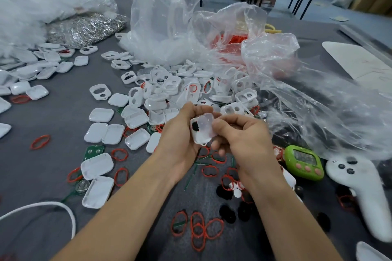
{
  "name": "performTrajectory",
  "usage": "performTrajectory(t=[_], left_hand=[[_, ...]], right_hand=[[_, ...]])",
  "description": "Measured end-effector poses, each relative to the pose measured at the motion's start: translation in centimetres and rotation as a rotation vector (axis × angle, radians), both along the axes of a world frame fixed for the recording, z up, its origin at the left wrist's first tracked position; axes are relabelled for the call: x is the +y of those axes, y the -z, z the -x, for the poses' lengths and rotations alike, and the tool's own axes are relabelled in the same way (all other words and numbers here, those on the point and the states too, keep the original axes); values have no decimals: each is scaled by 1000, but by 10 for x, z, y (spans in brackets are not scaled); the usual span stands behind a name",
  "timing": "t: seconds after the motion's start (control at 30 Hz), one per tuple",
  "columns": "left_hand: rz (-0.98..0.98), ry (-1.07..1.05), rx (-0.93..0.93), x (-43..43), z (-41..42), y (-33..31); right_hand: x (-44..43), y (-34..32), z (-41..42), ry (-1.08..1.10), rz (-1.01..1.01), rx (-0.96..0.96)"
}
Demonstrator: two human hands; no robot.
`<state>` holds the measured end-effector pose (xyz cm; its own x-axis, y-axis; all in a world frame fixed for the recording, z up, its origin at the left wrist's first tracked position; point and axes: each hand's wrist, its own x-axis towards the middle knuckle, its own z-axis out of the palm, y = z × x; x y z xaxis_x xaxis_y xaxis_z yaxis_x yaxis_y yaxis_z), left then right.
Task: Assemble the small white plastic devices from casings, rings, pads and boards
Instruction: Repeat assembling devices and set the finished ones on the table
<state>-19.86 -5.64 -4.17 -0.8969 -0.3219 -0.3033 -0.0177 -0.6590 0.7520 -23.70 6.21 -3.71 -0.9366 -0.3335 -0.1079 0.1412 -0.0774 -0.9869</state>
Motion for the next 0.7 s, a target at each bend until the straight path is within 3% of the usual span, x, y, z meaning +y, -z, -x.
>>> performTrajectory(t=[0.23, 0.43, 0.7], left_hand=[[-46, 65, 22, 2, 0, 3], [-46, 46, 13, 0, 2, 8], [-141, 36, 9, 2, 2, 7]], right_hand=[[-5, 5, -6, -12, -32, -17], [-5, 7, -9, 183, -514, 444], [-11, 12, -11, 235, -603, 620]])
